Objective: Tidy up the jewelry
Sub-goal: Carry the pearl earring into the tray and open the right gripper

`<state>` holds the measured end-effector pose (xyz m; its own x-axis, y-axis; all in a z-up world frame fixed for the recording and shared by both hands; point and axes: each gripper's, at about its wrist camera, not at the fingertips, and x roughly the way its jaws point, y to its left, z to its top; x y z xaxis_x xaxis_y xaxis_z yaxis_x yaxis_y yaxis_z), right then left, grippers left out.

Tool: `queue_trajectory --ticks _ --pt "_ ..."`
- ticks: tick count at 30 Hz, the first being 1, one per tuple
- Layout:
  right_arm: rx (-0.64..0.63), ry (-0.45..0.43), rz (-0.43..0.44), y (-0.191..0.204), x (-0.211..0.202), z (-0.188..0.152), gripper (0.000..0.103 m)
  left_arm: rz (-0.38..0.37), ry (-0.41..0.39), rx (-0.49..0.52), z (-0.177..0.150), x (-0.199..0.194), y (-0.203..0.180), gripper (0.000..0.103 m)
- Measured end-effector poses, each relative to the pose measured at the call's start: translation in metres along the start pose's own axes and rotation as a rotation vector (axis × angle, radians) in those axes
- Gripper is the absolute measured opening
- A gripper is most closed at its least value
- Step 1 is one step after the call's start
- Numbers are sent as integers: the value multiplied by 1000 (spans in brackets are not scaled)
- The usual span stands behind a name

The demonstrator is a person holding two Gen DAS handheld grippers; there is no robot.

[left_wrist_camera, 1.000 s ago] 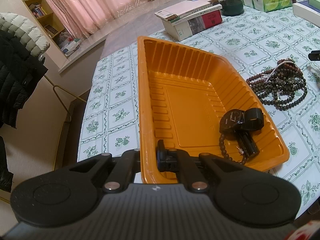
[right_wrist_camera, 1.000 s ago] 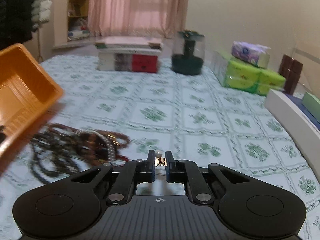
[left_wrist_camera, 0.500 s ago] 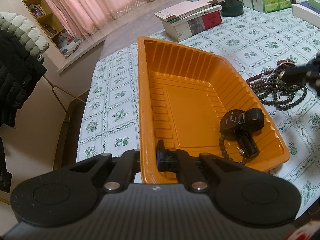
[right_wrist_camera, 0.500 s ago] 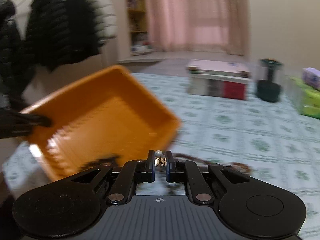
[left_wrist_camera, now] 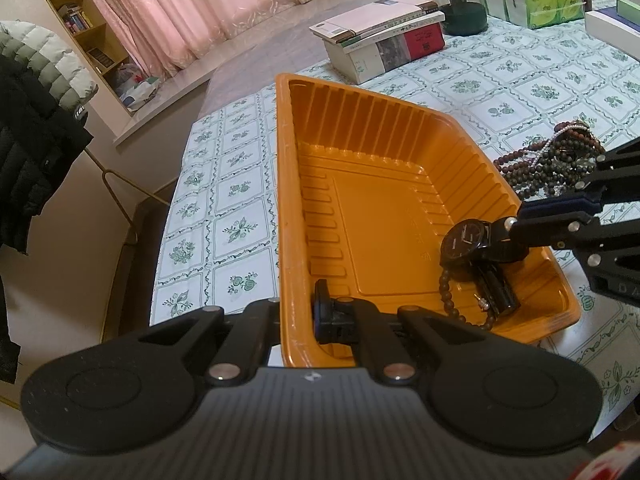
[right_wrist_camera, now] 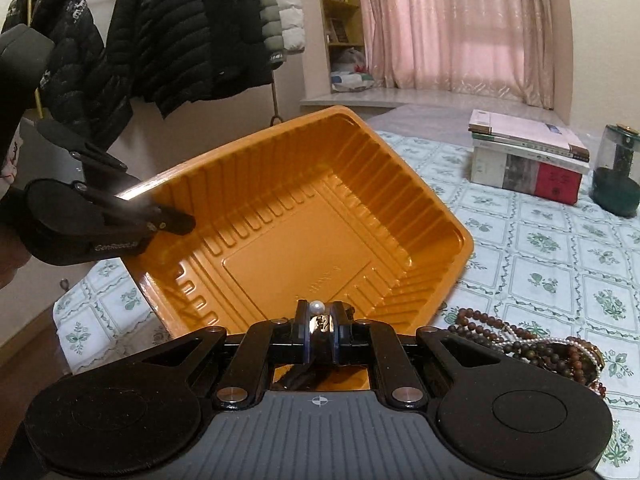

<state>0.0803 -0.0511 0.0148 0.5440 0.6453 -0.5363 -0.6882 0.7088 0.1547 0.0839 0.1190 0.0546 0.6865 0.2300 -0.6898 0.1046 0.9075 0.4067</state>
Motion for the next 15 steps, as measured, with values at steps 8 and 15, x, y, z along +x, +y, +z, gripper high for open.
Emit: queue_trajectory --ticks 8,15 --pt "-15 7 8 7 5 1 10 -1 -1 -2 0 0 0 3" --pt "2 -35 31 5 0 1 49 -2 -1 -3 0 0 0 3"
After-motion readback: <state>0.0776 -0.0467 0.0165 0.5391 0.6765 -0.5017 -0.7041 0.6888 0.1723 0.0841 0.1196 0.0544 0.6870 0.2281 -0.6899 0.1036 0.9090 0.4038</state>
